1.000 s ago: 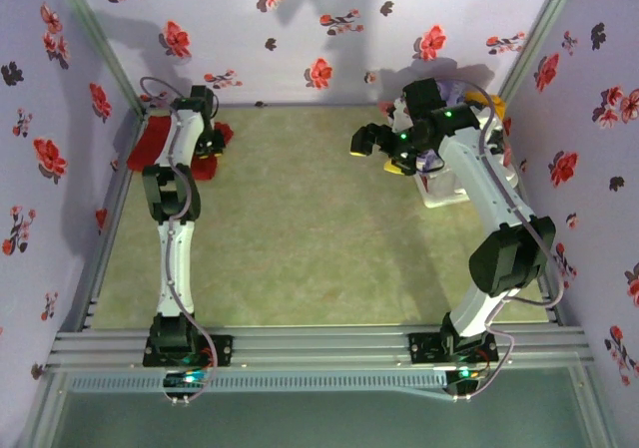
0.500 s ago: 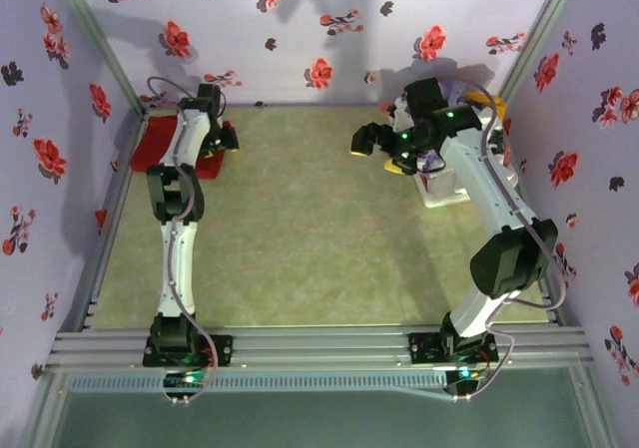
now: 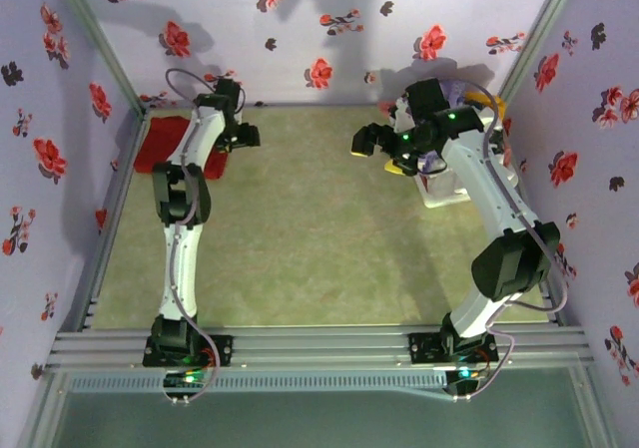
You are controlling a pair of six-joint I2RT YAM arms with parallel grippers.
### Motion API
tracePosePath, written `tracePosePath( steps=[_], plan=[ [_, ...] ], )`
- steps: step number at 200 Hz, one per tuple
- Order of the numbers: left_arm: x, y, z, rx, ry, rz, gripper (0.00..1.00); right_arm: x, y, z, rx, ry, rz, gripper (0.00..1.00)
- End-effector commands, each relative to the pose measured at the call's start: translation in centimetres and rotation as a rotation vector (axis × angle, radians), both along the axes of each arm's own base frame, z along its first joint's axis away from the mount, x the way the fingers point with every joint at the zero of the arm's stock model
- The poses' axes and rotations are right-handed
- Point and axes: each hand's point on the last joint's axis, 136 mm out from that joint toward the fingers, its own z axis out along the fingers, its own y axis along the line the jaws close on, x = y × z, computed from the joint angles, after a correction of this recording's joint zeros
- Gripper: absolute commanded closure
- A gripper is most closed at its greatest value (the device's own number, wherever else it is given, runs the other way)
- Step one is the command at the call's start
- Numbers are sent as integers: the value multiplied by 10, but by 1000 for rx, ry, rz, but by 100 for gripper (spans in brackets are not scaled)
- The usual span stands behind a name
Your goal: Fold and stack the t-shirts
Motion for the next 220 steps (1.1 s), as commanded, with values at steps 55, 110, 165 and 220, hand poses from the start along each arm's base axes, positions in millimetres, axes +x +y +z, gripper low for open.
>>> tracePosePath(
  steps=[55,110,165,220],
  plan=[
    [-73,0,132,-120,-362,32,1,-14,-35,1,-120,-143,-75,1],
    [-152,46,117,45,-558,-16,1,-16,-106,-21,-407,-563,-243,1],
    [-202,76,92,161,-853,14,1,-27,-175,-65,-699,-756,-465,1],
    [-206,90,72,259,-910,16,1,-23,-204,-96,-778,-840,-586,1]
  ],
)
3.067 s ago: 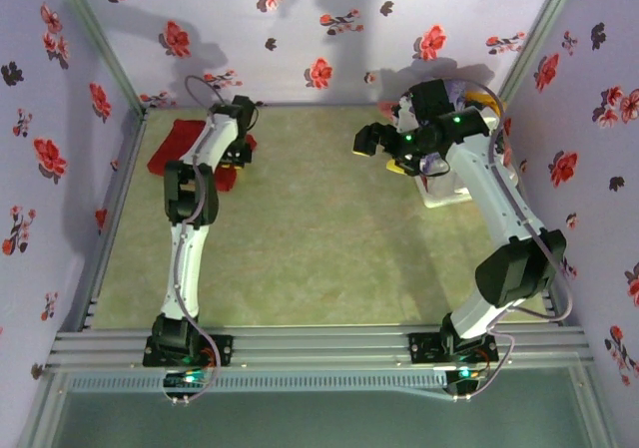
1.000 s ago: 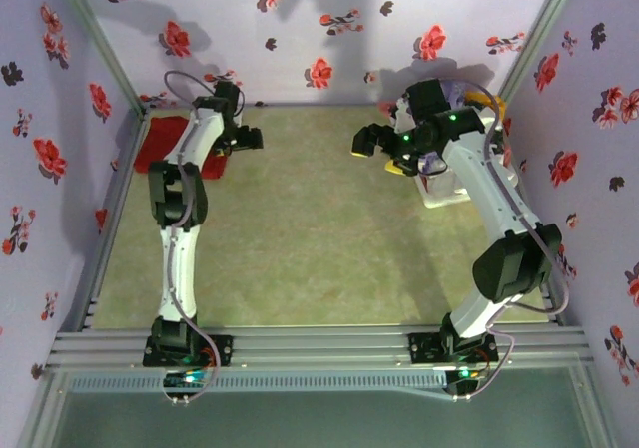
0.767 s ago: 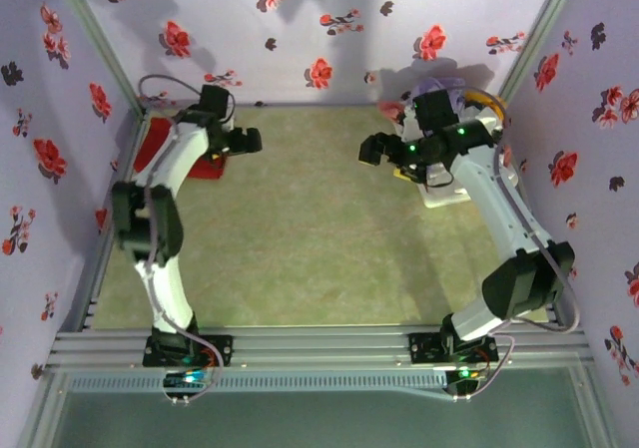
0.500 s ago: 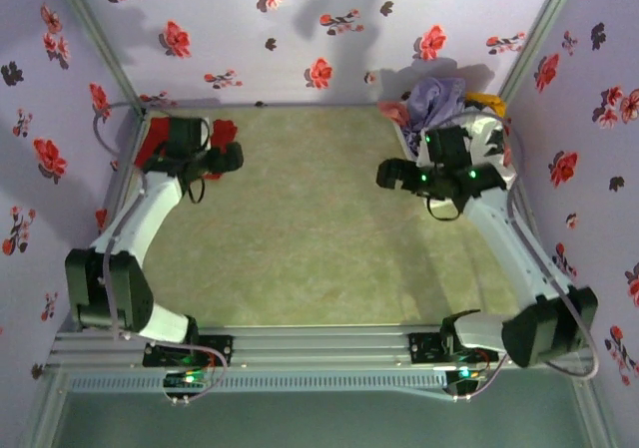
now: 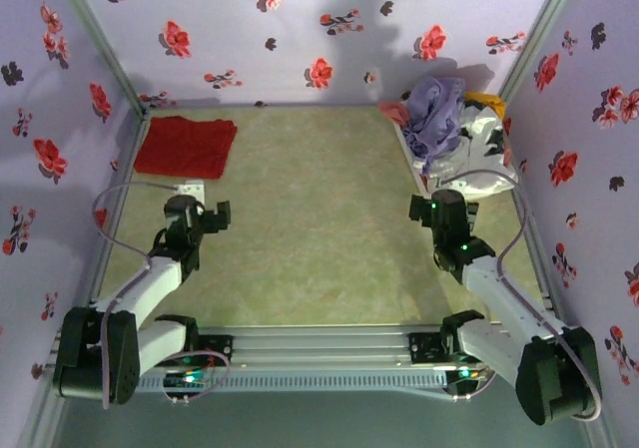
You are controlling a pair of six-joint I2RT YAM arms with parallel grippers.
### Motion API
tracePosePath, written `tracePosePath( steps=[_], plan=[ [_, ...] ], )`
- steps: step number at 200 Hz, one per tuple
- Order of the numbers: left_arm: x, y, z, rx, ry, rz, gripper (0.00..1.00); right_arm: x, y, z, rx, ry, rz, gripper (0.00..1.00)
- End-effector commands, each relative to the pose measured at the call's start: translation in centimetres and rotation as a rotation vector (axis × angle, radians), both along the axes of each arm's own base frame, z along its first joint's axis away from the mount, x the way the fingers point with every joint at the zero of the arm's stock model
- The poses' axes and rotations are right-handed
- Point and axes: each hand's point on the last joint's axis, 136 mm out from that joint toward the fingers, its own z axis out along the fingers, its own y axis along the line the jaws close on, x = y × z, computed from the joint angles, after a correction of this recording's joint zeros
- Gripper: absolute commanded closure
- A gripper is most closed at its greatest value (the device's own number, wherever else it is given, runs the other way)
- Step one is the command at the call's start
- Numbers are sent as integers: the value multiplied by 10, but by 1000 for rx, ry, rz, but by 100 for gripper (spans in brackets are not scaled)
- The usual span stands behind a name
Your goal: Fold and stack the t-shirts
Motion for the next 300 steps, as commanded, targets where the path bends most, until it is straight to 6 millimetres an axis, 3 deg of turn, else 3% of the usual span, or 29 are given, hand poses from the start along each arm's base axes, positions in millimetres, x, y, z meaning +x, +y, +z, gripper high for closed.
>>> tracePosePath(
  steps=[1,8,20,42,57,85,99,170,188,199,217,300],
  plan=[
    [12,10,20,68,-166,28,1,13,-19,20,-42,-172,-82,1],
    [17,13,27,62,-224,48,1,14,-22,18,-43,-192,-86,1],
    [13,21,12,83,-234,73,0,17,-26,13,-35,-207,-87,1],
    [18,27,14,131,-307,81,1,23,-38,0,-12,-216,-120,1],
    [22,32,2,120,-287,106,1,27,-51,-9,20,-236,-170,1],
    [27,25,-18,125,-264,59,1,40,-65,-25,19,-232,-204,1],
    [30,21,-19,130,-258,36,0,45,-72,-31,46,-229,-210,1],
    [36,24,-20,123,-232,49,0,57,-59,-54,66,-207,-118,1],
    [39,32,-28,113,-177,79,1,62,-59,-56,67,-173,-117,1],
    [50,40,-23,92,-161,121,1,67,-57,-59,63,-152,-107,1],
    [53,49,-24,54,-143,143,1,71,-51,-60,65,-127,-71,1],
    [53,49,-25,52,-142,142,1,74,-50,-61,66,-117,-61,1]
  ],
)
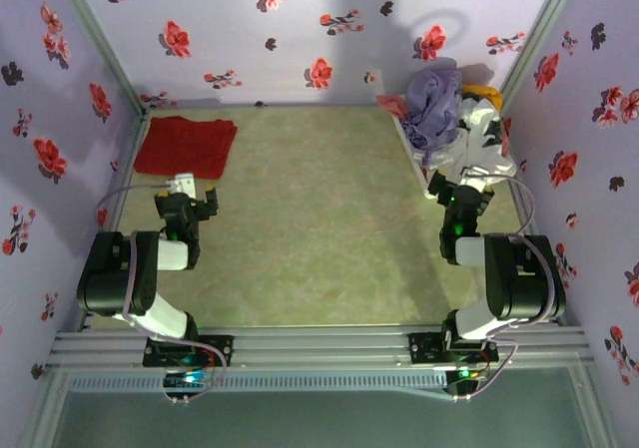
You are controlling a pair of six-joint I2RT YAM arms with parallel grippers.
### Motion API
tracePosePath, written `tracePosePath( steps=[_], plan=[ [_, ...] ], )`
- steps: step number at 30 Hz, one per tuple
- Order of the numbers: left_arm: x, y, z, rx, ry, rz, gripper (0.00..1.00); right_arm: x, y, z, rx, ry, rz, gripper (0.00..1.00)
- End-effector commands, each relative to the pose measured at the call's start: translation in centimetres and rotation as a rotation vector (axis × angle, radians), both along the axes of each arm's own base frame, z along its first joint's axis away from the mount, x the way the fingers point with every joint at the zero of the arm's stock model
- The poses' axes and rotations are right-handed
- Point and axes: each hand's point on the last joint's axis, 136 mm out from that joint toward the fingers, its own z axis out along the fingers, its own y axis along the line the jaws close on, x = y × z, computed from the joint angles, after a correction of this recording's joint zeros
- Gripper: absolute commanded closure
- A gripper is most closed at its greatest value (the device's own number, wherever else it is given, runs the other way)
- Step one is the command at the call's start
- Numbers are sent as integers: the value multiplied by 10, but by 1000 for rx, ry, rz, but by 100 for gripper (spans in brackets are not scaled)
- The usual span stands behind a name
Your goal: Fold and stack the t-shirts
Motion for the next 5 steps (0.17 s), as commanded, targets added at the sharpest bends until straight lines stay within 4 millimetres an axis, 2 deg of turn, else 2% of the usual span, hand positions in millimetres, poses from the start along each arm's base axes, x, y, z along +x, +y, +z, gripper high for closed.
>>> tracePosePath(
  steps=[1,5],
  plan=[
    [2,1,7,-17,-20,5,1,-5,11,-41,-19,168,77,1],
    [1,1,7,-15,-23,5,1,-7,12,-40,-18,158,79,1]
  ],
)
